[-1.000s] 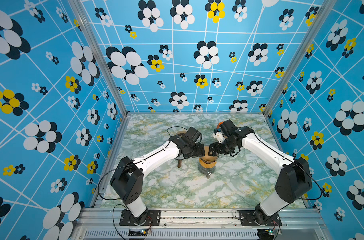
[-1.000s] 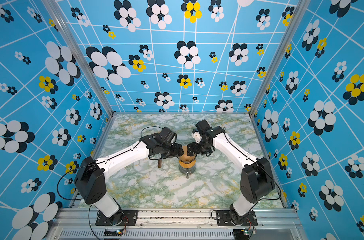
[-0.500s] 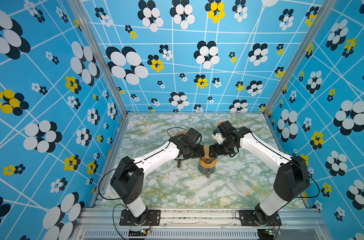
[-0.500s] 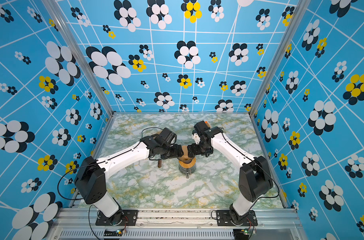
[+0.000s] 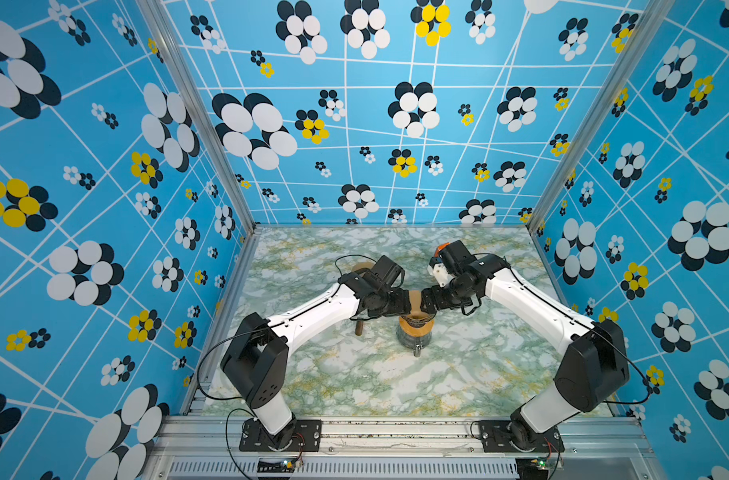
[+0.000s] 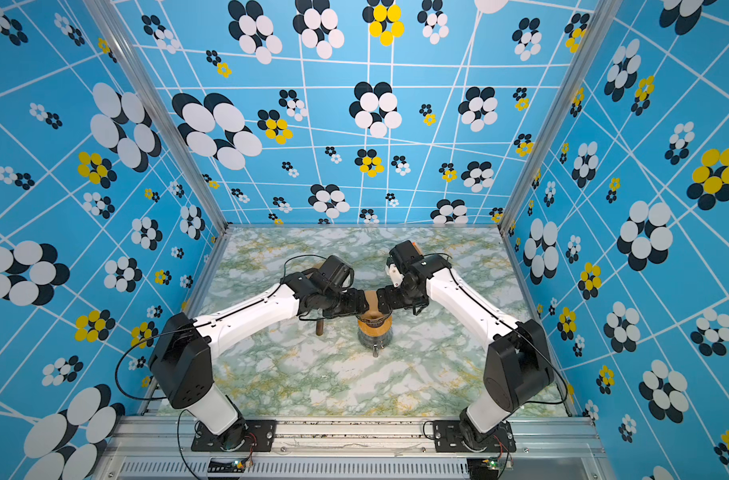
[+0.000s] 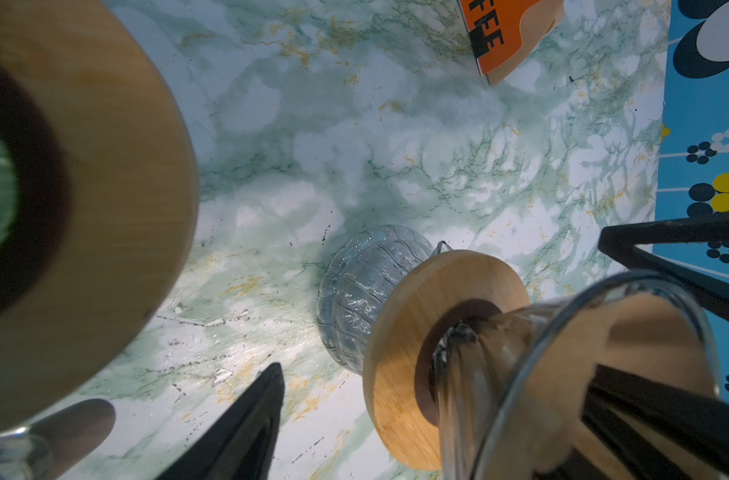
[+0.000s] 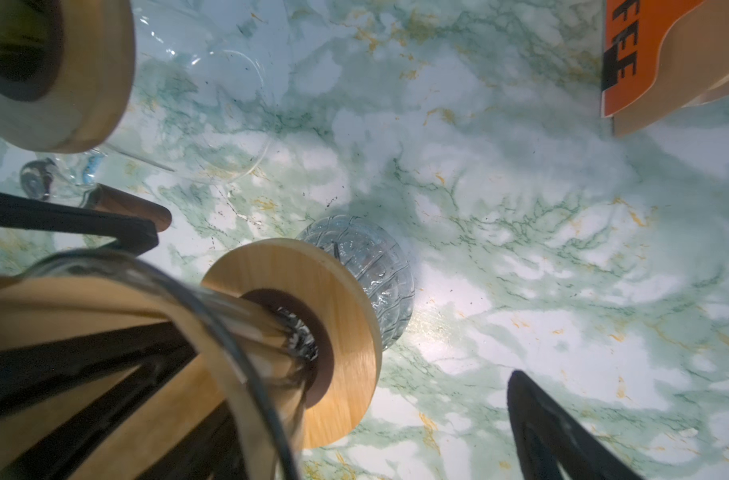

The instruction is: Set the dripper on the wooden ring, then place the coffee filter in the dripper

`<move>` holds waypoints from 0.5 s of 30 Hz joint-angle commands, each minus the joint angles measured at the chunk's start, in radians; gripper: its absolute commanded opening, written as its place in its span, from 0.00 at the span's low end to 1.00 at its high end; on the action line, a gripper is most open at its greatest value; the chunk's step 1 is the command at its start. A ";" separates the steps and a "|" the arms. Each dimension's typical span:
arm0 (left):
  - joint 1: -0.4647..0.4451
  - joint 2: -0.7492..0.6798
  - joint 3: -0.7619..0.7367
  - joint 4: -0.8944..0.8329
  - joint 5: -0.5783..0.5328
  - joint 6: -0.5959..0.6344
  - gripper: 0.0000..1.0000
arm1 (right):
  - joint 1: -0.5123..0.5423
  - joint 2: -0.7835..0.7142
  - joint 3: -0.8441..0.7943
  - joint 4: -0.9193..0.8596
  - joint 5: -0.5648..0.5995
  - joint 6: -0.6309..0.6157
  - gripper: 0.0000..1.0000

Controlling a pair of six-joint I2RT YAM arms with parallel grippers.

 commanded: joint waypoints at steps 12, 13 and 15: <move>-0.010 -0.045 0.043 -0.047 0.000 0.039 0.79 | 0.007 -0.026 -0.019 0.027 -0.183 0.008 0.92; -0.010 -0.049 0.053 -0.057 -0.003 0.046 0.80 | 0.008 -0.022 -0.023 0.029 -0.183 0.007 0.91; -0.009 -0.056 0.067 -0.082 -0.012 0.062 0.80 | 0.008 -0.007 -0.023 0.017 -0.176 0.001 0.91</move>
